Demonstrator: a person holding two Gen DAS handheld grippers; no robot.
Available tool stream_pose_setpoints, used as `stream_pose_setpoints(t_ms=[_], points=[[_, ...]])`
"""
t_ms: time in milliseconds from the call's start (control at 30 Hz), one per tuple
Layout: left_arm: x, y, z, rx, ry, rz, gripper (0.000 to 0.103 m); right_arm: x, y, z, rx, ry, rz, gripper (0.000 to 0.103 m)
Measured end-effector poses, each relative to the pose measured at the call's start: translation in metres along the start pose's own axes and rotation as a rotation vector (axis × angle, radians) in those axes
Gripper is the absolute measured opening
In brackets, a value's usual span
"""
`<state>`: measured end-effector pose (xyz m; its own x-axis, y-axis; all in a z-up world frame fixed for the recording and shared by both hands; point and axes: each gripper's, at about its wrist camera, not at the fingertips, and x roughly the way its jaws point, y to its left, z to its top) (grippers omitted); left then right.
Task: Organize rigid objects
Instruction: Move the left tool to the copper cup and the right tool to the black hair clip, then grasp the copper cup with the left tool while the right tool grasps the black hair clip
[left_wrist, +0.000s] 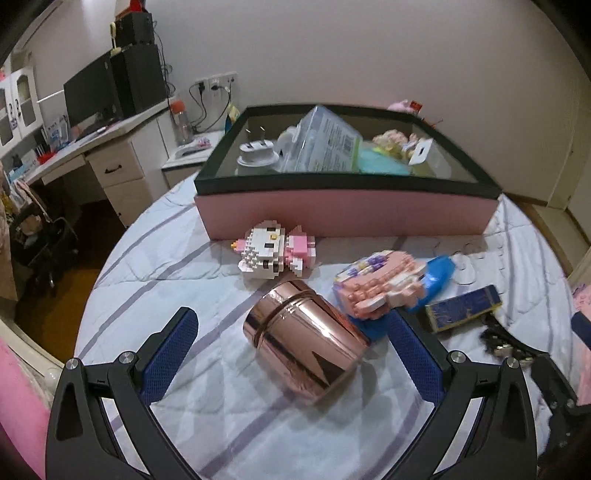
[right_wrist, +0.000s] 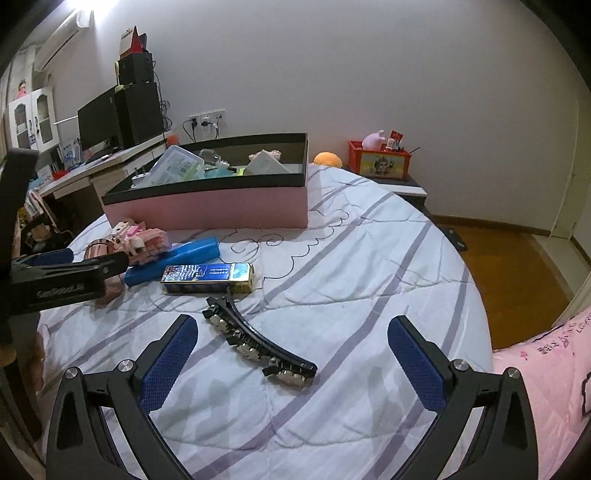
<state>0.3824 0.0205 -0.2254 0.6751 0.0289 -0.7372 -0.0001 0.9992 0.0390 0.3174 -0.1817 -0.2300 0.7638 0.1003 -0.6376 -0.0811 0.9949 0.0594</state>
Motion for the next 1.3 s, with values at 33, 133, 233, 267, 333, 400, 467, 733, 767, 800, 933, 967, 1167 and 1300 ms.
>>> stream_pose_setpoints(t_ms=[33, 133, 233, 267, 333, 400, 467, 733, 767, 800, 933, 967, 1167, 1300], points=[[0.003, 0.000, 0.000, 0.006, 0.008, -0.006, 0.099, 0.001, 0.000, 0.000, 0.000, 0.004, 0.002, 0.103], [0.008, 0.004, -0.004, -0.007, 0.030, -0.056, 0.084, 0.004, 0.002, 0.000, -0.005, 0.018, 0.006, 0.103], [0.007, 0.008, -0.005, -0.011, 0.033, -0.081, 0.071, 0.007, 0.004, 0.000, -0.018, 0.035, 0.005, 0.103], [0.004, 0.008, -0.007, 0.005, 0.034, -0.082, 0.070, 0.008, 0.005, 0.000, -0.022, 0.039, 0.002, 0.103], [0.000, 0.010, -0.010, 0.024, 0.034, -0.072, 0.070, 0.010, 0.007, 0.000, -0.032, 0.053, 0.011, 0.103], [-0.007, 0.018, -0.015, 0.020, 0.034, -0.078, 0.070, 0.012, 0.008, 0.000, -0.042, 0.072, 0.013, 0.103], [-0.015, 0.024, -0.022, 0.031, 0.040, -0.082, 0.070, 0.016, 0.010, 0.001, -0.059, 0.094, 0.027, 0.103], [-0.039, 0.036, -0.048, 0.066, 0.044, -0.118, 0.070, 0.031, 0.021, 0.006, -0.117, 0.143, 0.018, 0.079], [-0.041, 0.035, -0.049, 0.072, 0.043, -0.122, 0.070, 0.036, 0.021, 0.006, -0.116, 0.165, 0.021, 0.076], [-0.042, 0.034, -0.049, 0.076, 0.042, -0.128, 0.070, 0.037, 0.020, 0.005, -0.113, 0.174, 0.029, 0.075], [-0.041, 0.033, -0.051, 0.079, 0.046, -0.148, 0.070, 0.032, 0.020, 0.004, -0.112, 0.184, 0.036, 0.058], [-0.041, 0.033, -0.052, 0.080, 0.045, -0.151, 0.070, 0.030, 0.022, 0.004, -0.109, 0.191, 0.041, 0.055], [-0.042, 0.034, -0.053, 0.073, 0.041, -0.164, 0.070, 0.018, 0.035, -0.001, -0.113, 0.215, 0.172, 0.022], [-0.042, 0.036, -0.053, 0.061, 0.041, -0.171, 0.071, 0.024, 0.038, 0.001, -0.118, 0.209, 0.156, 0.022]])
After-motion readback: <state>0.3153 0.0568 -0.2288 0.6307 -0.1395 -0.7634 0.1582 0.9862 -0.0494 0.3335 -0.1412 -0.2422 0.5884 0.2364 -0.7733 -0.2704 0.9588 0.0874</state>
